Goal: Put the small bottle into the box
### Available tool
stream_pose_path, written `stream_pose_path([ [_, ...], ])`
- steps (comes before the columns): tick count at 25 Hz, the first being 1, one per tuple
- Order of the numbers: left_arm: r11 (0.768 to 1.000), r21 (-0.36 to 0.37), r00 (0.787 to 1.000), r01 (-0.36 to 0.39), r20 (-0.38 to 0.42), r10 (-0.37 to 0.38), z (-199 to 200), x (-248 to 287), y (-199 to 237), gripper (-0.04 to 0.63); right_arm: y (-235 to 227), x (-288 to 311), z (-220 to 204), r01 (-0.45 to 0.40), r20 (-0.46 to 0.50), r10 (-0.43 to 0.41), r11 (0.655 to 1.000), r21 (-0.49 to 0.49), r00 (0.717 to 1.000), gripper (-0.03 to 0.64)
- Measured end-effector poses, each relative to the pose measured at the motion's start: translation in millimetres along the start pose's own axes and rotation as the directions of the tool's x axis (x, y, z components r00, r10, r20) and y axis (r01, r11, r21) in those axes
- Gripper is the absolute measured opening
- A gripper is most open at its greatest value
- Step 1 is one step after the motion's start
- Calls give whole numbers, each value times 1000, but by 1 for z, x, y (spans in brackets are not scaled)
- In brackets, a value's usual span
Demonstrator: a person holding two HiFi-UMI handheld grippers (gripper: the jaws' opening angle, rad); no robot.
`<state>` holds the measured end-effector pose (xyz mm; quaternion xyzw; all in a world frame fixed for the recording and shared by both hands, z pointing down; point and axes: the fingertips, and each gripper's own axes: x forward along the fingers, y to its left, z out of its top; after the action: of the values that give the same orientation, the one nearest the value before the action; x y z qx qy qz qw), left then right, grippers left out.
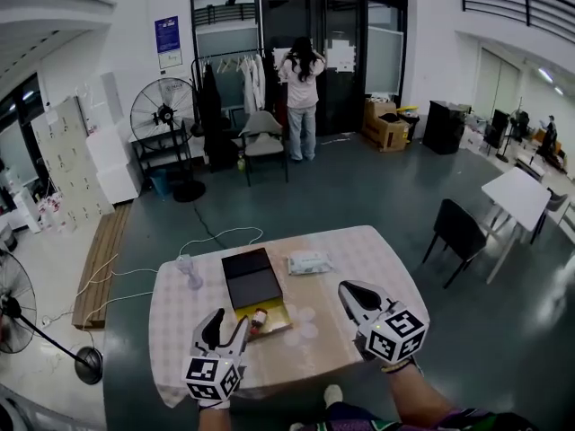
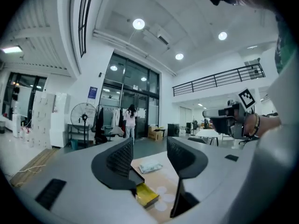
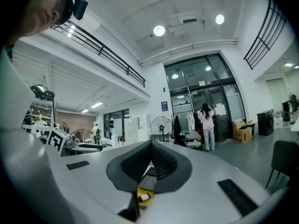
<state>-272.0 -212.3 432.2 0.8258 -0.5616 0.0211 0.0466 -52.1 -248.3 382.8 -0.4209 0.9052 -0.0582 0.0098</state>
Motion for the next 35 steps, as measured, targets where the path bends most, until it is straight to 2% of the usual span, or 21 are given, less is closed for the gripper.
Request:
stream_pose_path([
  [5,1000,21,995,-8,104,6,49,-35,-19,249,5,-17,30,-12,37,13,1000,-26,999,6],
  [9,998,39,983,-48,177,41,82,-56,-39,244,3,-30,58,-43,98,49,997,-59,994,6],
  [14,996,38,974,-84,214,74,109,-68,-66,241,-5,-51,77,-78,127,89,992,-95,988,6],
  [20,988,13,967,-153,210,147,97,-82,-97,215,-30,-89,67,-108,122,115,992,-62,986,6],
  [25,979,-3,960,-202,195,198,93,-91,-117,142,-46,-109,61,-108,116,112,994,-35,987,6],
  [31,963,-17,937,-271,225,267,103,-92,-131,44,-58,-121,60,-116,107,119,993,-38,987,6],
  [35,962,-10,935,-271,234,266,102,-93,-134,23,-60,-123,64,-122,115,124,992,-26,986,6],
])
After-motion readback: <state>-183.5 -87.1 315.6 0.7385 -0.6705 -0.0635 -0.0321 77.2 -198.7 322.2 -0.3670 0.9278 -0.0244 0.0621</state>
